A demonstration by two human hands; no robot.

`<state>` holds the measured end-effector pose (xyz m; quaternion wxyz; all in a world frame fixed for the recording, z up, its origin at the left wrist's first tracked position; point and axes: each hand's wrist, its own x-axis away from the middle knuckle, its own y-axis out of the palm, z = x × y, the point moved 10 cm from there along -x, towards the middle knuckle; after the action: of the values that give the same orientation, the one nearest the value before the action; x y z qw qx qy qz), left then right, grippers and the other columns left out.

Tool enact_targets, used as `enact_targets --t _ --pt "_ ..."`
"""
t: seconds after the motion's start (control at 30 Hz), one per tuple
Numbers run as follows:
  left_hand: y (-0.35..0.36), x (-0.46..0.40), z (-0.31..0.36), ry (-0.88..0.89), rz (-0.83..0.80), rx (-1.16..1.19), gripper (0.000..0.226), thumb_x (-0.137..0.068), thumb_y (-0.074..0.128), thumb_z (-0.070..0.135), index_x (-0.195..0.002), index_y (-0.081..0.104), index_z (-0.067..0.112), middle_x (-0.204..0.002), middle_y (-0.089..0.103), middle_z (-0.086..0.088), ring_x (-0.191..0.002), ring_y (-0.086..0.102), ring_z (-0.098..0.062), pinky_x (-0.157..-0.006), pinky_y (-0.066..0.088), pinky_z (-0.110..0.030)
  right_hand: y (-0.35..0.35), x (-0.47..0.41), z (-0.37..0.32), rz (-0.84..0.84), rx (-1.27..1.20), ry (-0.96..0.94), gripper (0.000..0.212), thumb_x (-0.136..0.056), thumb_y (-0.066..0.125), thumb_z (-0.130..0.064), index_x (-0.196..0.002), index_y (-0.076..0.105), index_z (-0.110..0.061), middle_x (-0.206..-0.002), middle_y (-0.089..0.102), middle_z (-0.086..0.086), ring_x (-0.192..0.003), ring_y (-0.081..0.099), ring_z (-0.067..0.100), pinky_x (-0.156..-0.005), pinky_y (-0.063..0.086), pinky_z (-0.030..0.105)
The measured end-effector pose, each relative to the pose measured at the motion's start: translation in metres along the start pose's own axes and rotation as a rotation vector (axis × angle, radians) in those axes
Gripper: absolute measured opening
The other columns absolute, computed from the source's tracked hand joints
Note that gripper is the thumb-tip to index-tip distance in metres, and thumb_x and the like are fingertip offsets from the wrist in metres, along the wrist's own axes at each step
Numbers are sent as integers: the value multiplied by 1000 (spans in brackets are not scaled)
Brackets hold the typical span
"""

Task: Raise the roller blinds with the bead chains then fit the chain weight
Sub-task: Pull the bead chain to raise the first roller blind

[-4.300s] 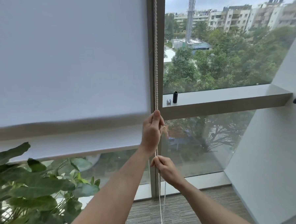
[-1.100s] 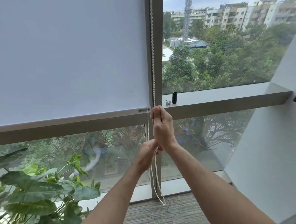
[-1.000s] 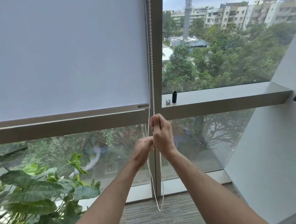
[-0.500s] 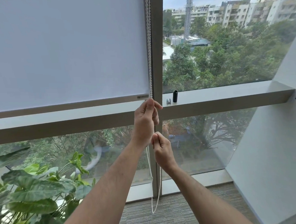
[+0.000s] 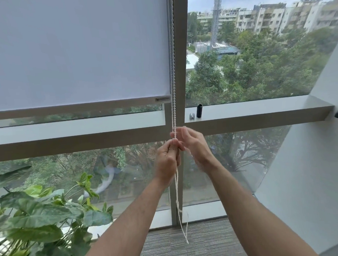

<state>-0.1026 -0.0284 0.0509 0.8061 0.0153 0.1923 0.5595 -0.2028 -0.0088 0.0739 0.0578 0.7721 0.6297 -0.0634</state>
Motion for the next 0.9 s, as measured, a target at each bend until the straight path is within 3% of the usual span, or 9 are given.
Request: enact_targets --t 0.13,0.2,0.27,0.33,0.43,0.6,0.73,0.83,0.9 --pt "9 3 -12 -13 -42 -5 36 -99 46 30 -68 64 25 -43 38 9 -36 30 -8 -38 26 -23 29 -11 -67 -96 -325 -74 40 -106 34 -34 -118 64 -11 -98 75 11 -84 73 25 -75 57 36" --pt "7 8 -19 -35 -51 -5 37 -100 45 30 -69 63 21 -44 37 7 -38 28 -11 -40 25 -25 34 -13 -90 -124 -356 -102 42 -106 33 -37 -112 65 -10 -77 68 5 -60 60 16 -55 46 27" --pt "3 12 -24 -49 -50 -17 37 -100 44 30 -69 62 21 -44 36 6 -39 27 -13 -41 21 -30 33 -13 -95 -78 -308 -144 43 -107 32 -37 -94 65 -11 -60 48 -2 -49 37 9 -47 28 23" --pt "2 14 -25 -39 -51 -58 37 -99 44 28 -68 63 24 -44 37 7 -39 28 -13 -43 20 -37 27 -7 -93 26 -256 -241 41 -109 32 -29 -79 57 -13 -54 35 -3 -45 27 8 -43 23 22" --pt "10 16 -23 -50 -85 -109 38 -98 44 24 -65 61 28 -46 37 10 -42 30 -10 -43 22 -32 22 0 -92 153 -192 -356 38 -106 36 -25 -73 51 -15 -53 33 2 -43 26 10 -39 23 23" --pt "13 18 -26 -43 -160 -170 40 -98 44 24 -60 56 26 -55 45 12 -53 38 -6 -52 30 -19 17 3 -81 192 -109 -367 37 -103 40 -31 -70 51 -18 -52 38 -7 -44 30 7 -41 25 23" --pt "-3 16 -31 -47 -187 -336 31 -80 44 34 -71 73 30 -67 64 8 -69 53 0 -69 40 -10 10 7 -50 199 -50 -327 37 -101 42 -31 -67 53 -23 -48 40 -15 -42 30 5 -39 25 22" --pt "-31 5 -35 -122 -37 -336 48 -79 41 33 -106 76 13 -102 75 -3 -98 66 -17 -79 47 -23 8 15 -23 209 10 -288 37 -101 43 -30 -66 53 -23 -47 43 -15 -44 34 5 -43 29 22" --pt "-36 -3 -20 -107 24 -298 47 -86 40 36 -109 73 13 -105 74 -7 -101 66 -27 -82 50 -36 8 20 -7 208 25 -254 36 -101 43 -27 -66 53 -24 -47 45 -15 -44 36 1 -45 31 18"
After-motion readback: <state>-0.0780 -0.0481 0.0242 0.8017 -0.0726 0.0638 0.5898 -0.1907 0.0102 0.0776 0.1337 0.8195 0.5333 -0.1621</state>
